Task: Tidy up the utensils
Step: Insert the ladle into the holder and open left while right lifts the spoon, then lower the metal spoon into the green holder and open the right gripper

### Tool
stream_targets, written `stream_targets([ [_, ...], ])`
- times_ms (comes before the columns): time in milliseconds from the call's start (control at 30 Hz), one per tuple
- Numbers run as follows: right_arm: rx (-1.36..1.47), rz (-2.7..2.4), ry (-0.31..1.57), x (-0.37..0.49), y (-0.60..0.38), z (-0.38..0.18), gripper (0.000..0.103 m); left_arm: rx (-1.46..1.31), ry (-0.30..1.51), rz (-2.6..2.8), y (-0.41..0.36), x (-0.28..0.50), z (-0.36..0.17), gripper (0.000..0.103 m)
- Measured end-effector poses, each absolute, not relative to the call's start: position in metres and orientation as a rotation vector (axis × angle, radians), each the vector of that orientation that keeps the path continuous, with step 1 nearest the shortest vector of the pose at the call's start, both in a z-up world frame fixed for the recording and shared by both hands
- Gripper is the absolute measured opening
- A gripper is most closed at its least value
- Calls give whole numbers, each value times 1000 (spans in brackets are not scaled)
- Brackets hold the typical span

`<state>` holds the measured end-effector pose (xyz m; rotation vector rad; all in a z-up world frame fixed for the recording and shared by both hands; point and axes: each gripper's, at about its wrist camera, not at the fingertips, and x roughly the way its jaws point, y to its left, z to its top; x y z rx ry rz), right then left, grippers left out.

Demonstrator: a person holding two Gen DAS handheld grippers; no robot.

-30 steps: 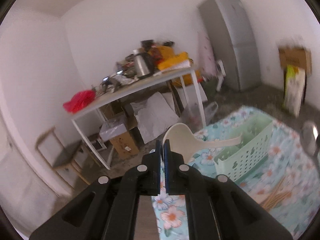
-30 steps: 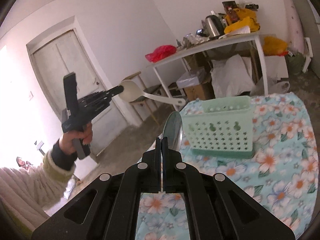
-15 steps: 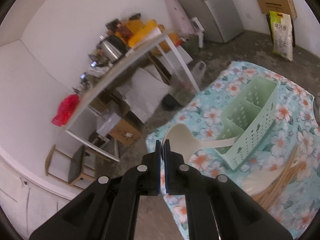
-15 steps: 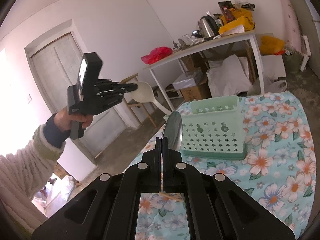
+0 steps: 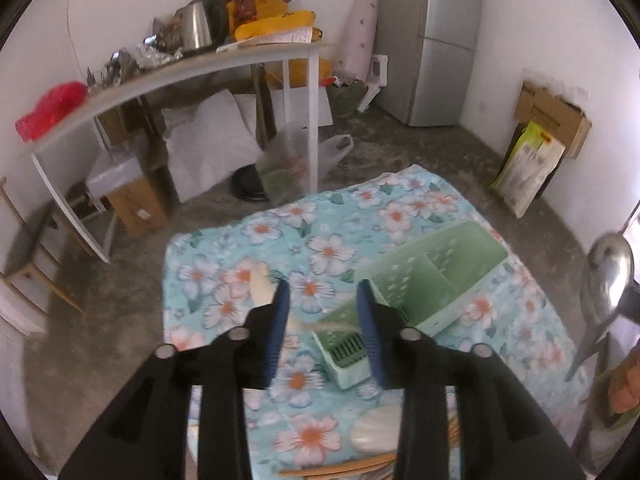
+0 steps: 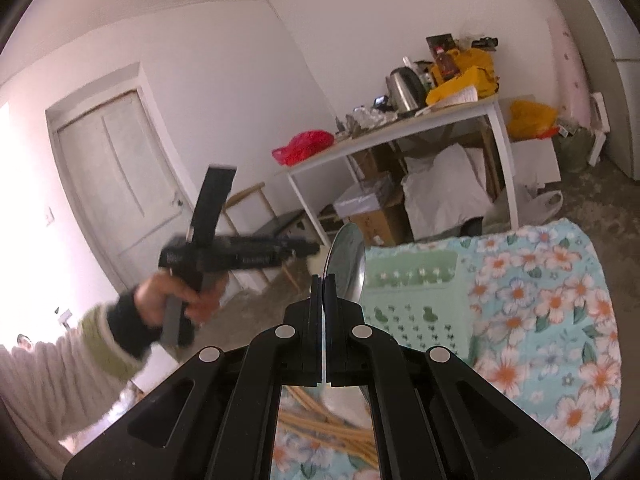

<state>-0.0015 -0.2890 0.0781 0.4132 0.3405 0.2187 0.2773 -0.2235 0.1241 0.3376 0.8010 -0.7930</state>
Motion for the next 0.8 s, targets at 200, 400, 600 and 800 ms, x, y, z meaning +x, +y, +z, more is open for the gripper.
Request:
stream_targets([
  [200,431,214,228,15,-299,96,0,280,767,-804,-212,271,119,41],
  [400,426,168,86,50,-319,114,0,227,738,-801,-193,259,119,42],
  [600,444,127,65,101,-337,102,0,183,744,-805,-165,245,109,42],
  [800,383,64,134,134,-334,76,0,175,778,-784,-141,239,90,42],
])
